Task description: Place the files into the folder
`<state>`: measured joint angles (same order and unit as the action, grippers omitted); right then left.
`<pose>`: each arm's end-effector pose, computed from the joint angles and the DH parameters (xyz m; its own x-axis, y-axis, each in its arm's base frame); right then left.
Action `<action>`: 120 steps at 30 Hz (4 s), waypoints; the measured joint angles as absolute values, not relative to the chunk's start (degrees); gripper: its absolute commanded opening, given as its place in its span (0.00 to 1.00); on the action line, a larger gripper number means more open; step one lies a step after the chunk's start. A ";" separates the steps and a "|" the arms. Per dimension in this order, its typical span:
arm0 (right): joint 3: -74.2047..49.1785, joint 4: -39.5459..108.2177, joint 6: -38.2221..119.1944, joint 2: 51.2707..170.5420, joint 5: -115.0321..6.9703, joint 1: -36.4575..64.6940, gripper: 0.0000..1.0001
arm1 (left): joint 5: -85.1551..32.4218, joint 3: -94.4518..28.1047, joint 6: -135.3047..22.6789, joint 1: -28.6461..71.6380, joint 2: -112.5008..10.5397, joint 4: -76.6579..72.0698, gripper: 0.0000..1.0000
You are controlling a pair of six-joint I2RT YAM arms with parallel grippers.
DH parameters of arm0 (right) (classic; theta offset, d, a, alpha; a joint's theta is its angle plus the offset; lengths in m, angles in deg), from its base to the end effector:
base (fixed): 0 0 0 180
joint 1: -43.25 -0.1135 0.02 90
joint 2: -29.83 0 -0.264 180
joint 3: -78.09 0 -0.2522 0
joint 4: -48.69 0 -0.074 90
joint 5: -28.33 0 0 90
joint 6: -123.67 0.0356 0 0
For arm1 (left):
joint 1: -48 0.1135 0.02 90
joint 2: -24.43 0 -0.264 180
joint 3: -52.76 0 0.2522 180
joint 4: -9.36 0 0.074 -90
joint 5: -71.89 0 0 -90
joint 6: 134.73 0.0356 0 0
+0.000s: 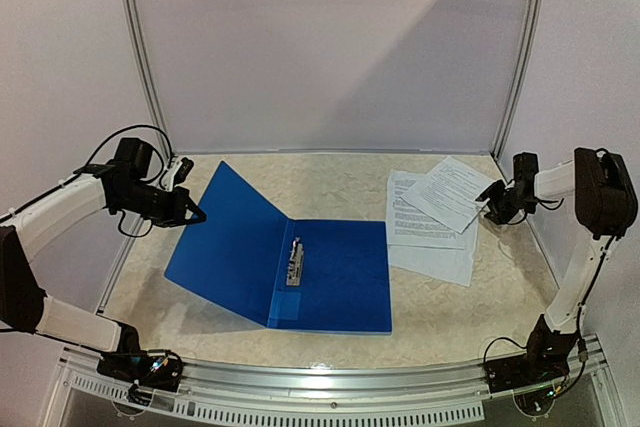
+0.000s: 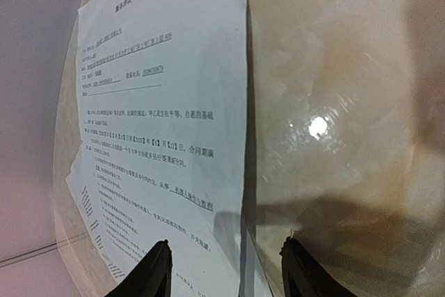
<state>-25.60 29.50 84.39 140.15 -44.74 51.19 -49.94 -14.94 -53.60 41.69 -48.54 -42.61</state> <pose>0.3832 -0.0430 0.1335 -0.5335 0.8221 -0.1988 0.5882 0.5295 0.6113 0.2466 -0.0462 0.2551 -0.8840 -0.0341 -0.4663 0.2436 0.8176 -0.5216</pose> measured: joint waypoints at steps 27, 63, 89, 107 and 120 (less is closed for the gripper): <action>-29.78 56.32 92.81 145.77 -36.98 53.18 0.36 | -49.94 -14.94 -53.57 41.69 -48.57 -42.61 0.00; -21.65 46.05 86.10 144.76 -29.18 48.72 0.00 | -49.94 -14.94 -53.55 42.06 -48.57 -42.61 0.00; -32.79 30.94 85.59 110.99 -24.96 14.47 0.00 | -49.70 -14.74 -53.57 42.13 -48.24 -42.51 0.00; -46.08 28.52 89.46 116.85 -31.37 14.43 0.00 | -49.59 -14.56 -53.60 42.13 -48.24 -42.31 0.00; -47.79 39.25 90.14 129.35 -32.00 12.85 0.00 | -49.57 -14.46 -53.60 42.15 -48.24 -41.94 0.00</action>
<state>-47.79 39.25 90.14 129.35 -32.00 12.85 -49.57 -14.46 -53.60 42.15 -48.24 -41.94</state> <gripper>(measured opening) 0.005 0.026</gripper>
